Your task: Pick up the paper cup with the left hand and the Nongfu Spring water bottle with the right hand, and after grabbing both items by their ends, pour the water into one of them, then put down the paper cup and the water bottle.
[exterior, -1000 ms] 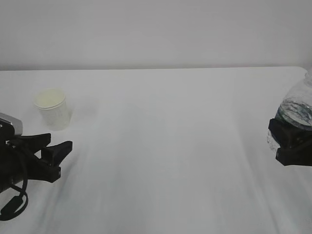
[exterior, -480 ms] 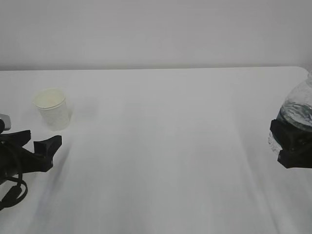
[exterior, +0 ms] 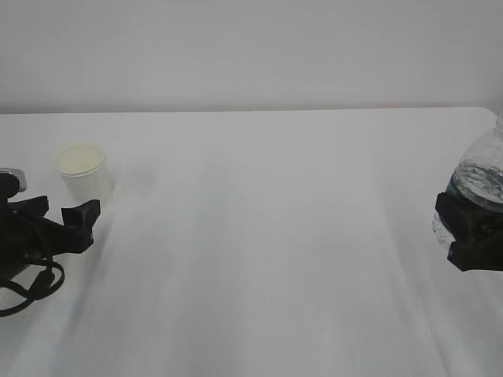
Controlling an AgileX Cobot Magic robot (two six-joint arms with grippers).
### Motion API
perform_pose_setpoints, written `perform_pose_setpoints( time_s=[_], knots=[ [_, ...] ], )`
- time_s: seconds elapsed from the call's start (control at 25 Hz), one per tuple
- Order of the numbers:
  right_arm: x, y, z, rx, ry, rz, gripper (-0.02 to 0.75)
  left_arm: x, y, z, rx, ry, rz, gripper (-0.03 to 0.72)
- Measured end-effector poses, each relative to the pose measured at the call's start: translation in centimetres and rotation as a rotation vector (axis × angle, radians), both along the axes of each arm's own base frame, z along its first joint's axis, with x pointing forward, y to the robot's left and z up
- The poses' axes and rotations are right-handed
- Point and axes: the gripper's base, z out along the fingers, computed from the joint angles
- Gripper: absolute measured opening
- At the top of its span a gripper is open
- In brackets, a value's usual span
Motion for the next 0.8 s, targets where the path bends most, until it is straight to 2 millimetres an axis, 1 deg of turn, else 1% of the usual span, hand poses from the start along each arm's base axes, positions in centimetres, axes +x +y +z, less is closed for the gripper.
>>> perform_pose_setpoints(
  time_s=[0.12, 0.52, 0.8],
  knots=[
    [0.0, 0.0, 0.0, 0.000, 0.000, 0.000, 0.424, 0.8, 0.0, -0.7, -0.001, 0.008, 0.030, 0.620],
    [0.0, 0.0, 0.0, 0.000, 0.000, 0.000, 0.424, 3.5, -1.0, -2.6, 0.002, 0.007, 0.003, 0.615],
    [0.0, 0.0, 0.0, 0.000, 0.000, 0.000, 0.424, 4.7, -1.2, -3.9, 0.003, 0.017, 0.018, 0.613]
  ],
)
